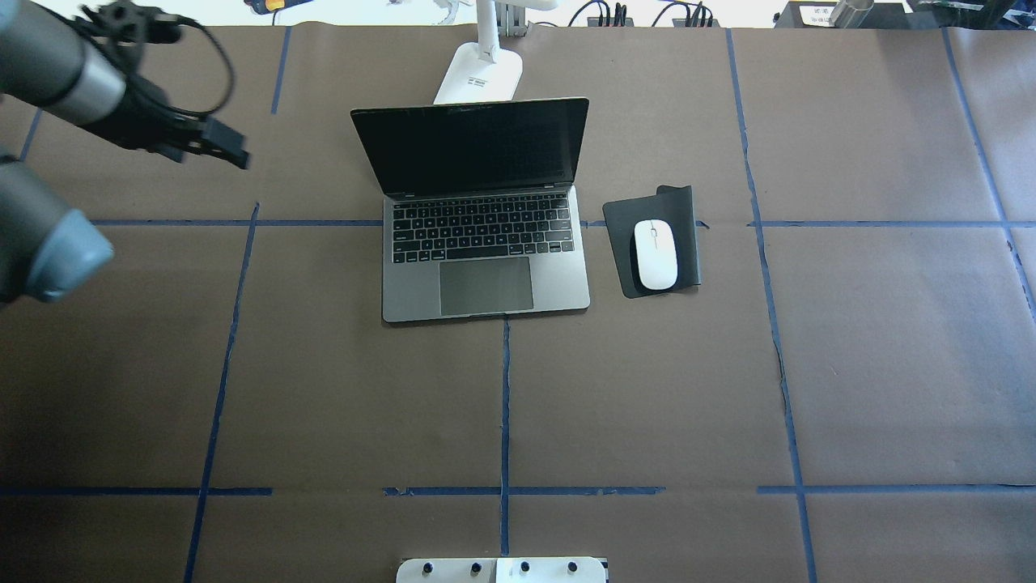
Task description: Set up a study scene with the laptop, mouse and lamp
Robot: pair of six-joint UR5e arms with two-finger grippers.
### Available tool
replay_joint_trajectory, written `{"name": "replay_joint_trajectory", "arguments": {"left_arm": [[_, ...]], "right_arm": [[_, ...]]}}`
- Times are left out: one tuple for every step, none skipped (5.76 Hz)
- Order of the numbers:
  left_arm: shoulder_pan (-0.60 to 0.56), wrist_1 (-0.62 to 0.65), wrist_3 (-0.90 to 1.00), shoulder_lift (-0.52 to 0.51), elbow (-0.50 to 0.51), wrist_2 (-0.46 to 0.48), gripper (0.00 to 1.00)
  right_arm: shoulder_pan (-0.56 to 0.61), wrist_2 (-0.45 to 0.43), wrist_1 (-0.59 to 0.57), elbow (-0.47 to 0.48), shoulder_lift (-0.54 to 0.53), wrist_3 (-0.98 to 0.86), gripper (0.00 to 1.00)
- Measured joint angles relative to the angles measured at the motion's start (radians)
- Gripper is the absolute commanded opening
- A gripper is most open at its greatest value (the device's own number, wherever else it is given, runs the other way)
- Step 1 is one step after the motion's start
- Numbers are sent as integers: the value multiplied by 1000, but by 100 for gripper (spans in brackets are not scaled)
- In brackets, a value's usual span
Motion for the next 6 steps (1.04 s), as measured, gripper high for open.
{"name": "replay_joint_trajectory", "arguments": {"left_arm": [[-110,31,242,100,6,-6,100],[-208,74,440,203,5,-9,100],[-299,109,543,303,-20,-39,100],[-387,151,614,372,-52,-112,100],[-455,226,712,407,-61,-172,100],[-495,323,797,417,-52,-192,100]], "right_arm": [[24,29,-16,2,-11,-21,100],[54,60,-19,6,-36,-33,100],[70,71,-15,11,-69,-53,100],[81,73,-11,16,-99,-106,100],[87,73,-11,19,-121,-160,100],[79,69,-12,21,-134,-185,100]]}}
